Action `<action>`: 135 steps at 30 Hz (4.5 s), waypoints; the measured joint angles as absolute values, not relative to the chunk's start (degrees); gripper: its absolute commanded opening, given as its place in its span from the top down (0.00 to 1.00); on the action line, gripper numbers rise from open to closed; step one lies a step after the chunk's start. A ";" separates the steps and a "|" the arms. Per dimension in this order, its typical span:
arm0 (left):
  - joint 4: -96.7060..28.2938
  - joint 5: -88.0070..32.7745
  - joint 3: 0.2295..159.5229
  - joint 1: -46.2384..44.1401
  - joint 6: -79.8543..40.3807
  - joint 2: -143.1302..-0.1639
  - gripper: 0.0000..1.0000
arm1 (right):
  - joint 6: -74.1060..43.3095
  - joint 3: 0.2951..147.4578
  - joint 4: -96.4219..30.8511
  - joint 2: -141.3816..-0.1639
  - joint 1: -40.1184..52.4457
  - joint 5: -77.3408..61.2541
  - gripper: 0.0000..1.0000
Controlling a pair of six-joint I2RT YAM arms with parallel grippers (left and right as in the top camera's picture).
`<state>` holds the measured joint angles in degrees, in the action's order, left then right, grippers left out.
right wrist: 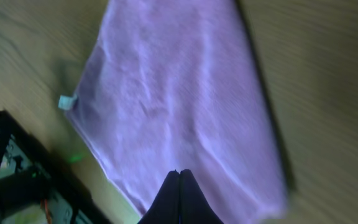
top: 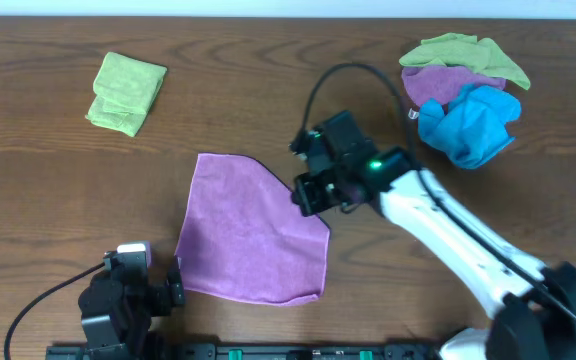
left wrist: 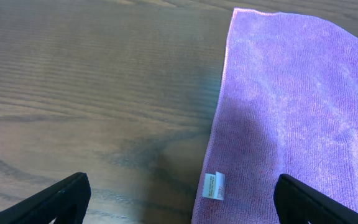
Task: Fold the cloth
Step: 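Drag the purple cloth toward the table center with the right gripper, then regrasp the purple cloth's right edge and pull it flat, then release the purple cloth and retract the right gripper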
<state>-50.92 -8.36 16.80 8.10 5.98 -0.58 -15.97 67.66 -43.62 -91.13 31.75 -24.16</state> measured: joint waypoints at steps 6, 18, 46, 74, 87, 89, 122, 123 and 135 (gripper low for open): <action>-50.92 -8.36 16.80 8.10 5.98 -0.58 0.05 | -15.64 64.25 -47.77 -91.00 24.12 -27.09 0.98; -50.92 -8.36 16.80 8.10 5.98 -0.60 0.05 | -14.87 40.38 -28.84 -91.37 19.29 -39.68 0.68; -50.92 -8.36 16.80 8.10 5.98 -0.58 0.05 | -27.79 31.31 1.69 -91.35 21.41 -44.95 0.41; -50.89 -8.36 16.80 8.10 5.98 -0.58 0.05 | -25.21 34.35 31.07 -91.39 17.61 -60.62 0.42; -50.92 -8.36 16.80 8.10 5.98 -0.58 0.05 | -28.97 34.76 9.10 -91.50 19.86 -44.36 0.53; -50.92 -8.36 16.80 8.10 5.98 -0.58 0.05 | -28.32 34.76 8.86 -91.50 22.52 -42.68 0.68; -50.92 -8.36 16.80 8.10 5.98 -0.60 0.05 | -39.38 38.54 -20.82 -89.12 25.30 -2.46 0.99; -50.92 -8.36 16.80 8.10 5.98 -0.58 0.05 | -39.92 38.70 -21.67 -89.06 24.53 -2.59 0.99; -50.92 -8.36 16.80 8.10 5.98 -0.58 0.05 | -40.88 39.35 -26.74 -88.58 29.08 -4.25 0.99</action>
